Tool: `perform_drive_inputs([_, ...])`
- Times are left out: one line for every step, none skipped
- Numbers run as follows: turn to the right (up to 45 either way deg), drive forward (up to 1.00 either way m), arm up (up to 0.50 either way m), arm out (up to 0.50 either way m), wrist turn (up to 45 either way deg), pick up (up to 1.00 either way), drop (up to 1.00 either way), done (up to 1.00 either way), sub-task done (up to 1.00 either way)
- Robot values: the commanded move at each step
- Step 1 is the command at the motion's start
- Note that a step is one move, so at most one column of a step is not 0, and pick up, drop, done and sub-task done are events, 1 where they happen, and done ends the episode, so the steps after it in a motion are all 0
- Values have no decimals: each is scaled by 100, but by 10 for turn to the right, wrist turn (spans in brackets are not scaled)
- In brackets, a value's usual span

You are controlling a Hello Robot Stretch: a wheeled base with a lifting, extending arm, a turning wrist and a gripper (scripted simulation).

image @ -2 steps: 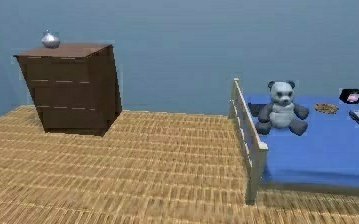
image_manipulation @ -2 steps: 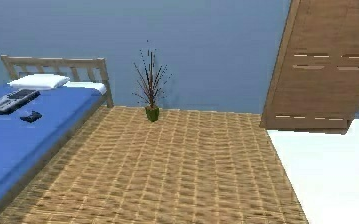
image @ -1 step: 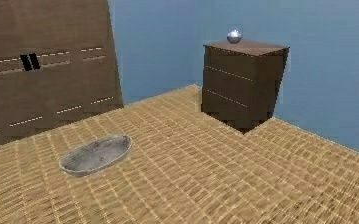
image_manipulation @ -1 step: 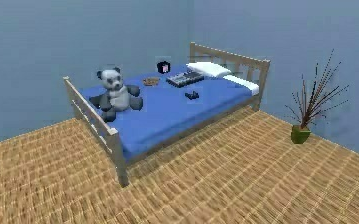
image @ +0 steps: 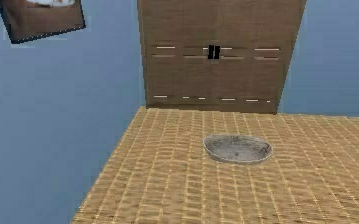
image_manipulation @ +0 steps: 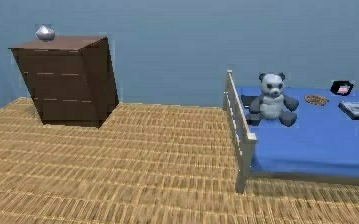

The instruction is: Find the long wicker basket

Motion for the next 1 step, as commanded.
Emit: perform_drive_inputs([-60, 0, 0, 0, 0, 0, 0, 0, 0])
